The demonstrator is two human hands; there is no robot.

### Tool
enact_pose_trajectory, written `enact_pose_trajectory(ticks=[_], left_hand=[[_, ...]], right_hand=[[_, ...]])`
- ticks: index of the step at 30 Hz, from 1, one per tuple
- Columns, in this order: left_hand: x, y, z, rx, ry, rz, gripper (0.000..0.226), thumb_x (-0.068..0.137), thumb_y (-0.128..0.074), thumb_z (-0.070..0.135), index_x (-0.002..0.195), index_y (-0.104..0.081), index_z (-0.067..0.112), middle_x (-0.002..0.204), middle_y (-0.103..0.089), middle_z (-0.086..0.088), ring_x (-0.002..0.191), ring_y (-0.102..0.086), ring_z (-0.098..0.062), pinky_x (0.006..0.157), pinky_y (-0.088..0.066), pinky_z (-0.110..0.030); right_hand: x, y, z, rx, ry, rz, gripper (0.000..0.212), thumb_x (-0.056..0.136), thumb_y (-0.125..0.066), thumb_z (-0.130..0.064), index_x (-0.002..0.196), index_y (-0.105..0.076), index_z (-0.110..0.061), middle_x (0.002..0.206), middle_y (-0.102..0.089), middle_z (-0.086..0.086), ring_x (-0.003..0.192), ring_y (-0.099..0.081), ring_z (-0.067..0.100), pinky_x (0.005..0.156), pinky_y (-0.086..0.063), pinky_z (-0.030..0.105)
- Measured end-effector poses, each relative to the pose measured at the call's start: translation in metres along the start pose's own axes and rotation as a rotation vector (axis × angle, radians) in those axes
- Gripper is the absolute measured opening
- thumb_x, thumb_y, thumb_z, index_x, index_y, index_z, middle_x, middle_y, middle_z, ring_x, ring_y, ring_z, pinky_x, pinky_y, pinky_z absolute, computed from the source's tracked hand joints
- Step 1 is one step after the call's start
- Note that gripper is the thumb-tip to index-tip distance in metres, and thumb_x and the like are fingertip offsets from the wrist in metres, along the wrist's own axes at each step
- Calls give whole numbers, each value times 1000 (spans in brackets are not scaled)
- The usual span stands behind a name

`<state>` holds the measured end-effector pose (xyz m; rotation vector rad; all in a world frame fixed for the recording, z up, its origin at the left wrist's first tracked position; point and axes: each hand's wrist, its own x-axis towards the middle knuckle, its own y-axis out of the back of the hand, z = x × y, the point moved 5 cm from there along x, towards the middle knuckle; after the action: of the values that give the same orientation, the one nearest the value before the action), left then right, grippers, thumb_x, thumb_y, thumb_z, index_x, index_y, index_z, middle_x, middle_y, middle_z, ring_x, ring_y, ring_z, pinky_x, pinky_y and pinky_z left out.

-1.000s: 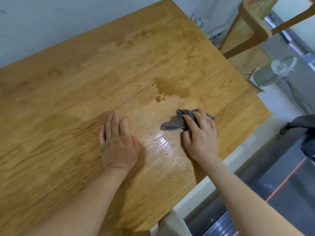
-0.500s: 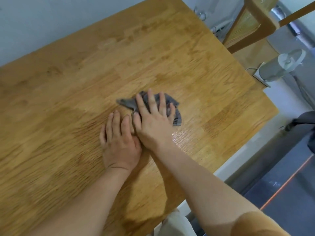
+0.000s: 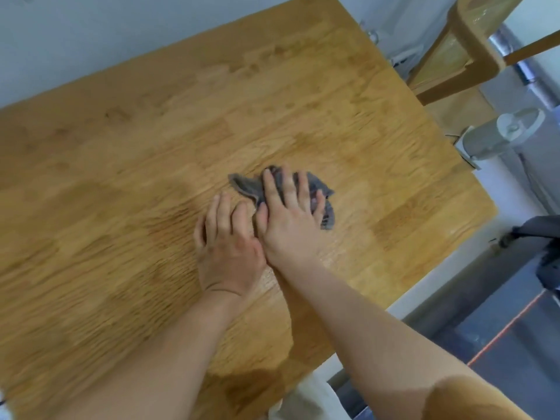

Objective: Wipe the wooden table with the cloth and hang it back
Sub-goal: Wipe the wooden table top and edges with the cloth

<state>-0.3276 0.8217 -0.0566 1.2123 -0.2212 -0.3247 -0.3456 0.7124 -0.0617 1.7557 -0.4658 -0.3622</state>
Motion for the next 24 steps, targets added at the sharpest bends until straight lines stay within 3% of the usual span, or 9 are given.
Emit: enact_pose_trajectory(ticks=[3, 6, 7, 9, 11, 13, 19, 22, 24], left_hand=[[-3, 4, -3, -20, -47, -10, 35, 85, -52, 19, 120, -53, 16, 143, -45, -12, 139, -33, -27, 110, -23, -44], [2, 8, -21, 48, -238, -154, 46, 78, -53, 19, 124, -49, 25, 150, -37, -8, 139, -32, -25, 105, -29, -47], [7, 11, -29, 80, -296, -188, 47, 81, -48, 22, 127, -48, 28, 151, -36, -6, 138, -33, -25, 104, -30, -48], [19, 16, -41, 141, -354, -209, 46, 86, -37, 28, 131, -46, 28, 150, -36, -6, 135, -35, -26, 105, -28, -49], [33, 22, -49, 111, -239, -145, 44, 91, -34, 29, 133, -45, 25, 149, -37, -6, 136, -35, -26, 109, -24, -50], [38, 23, -50, 74, -128, -77, 44, 92, -32, 29, 134, -44, 19, 149, -37, -7, 138, -32, -25, 111, -23, -51], [41, 23, -51, 74, -150, -41, 52, 86, -35, 30, 134, -44, 14, 148, -39, -7, 134, -36, -24, 107, -25, -46], [40, 23, -50, 80, -135, -11, 49, 87, -41, 30, 133, -45, 13, 145, -44, -4, 132, -38, -23, 106, -25, -43], [40, 23, -50, 76, -141, 2, 47, 87, -44, 28, 131, -48, 14, 145, -44, -5, 132, -38, -23, 107, -26, -43]], right_hand=[[-1, 3, -4, -3, 332, -132, 48, 100, -34, -41, 148, -38, -35, 159, -30, -4, 148, -22, 21, 117, -13, 49], [2, 24, 71, -118, 608, -172, 48, 100, -34, -40, 147, -39, -33, 157, -33, -4, 147, -26, 19, 117, -20, 47], [6, 31, 104, -133, 512, -158, 49, 100, -32, -40, 148, -37, -33, 157, -33, -2, 147, -25, 20, 117, -22, 50], [12, 46, 156, -92, 93, -79, 52, 99, -27, -40, 149, -34, -31, 157, -32, 2, 147, -23, 24, 115, -23, 54], [6, 44, 165, -40, -324, 19, 55, 97, -24, -38, 151, -30, -27, 160, -26, 4, 149, -16, 25, 118, -14, 55], [-4, 35, 131, -10, -445, 46, 56, 98, -27, -34, 153, -25, -24, 162, -19, 6, 150, -11, 26, 119, -8, 54], [-6, -5, -34, 25, 319, -93, 52, 99, -30, -40, 148, -40, -25, 157, -32, 3, 147, -23, 23, 118, -16, 49], [22, 1, -20, 5, 570, -137, 50, 98, -38, -36, 148, -38, -29, 156, -35, 0, 146, -26, 17, 118, -20, 43], [22, 13, 15, 0, 523, -114, 52, 99, -38, -34, 150, -33, -31, 156, -34, -1, 146, -26, 16, 118, -22, 41]])
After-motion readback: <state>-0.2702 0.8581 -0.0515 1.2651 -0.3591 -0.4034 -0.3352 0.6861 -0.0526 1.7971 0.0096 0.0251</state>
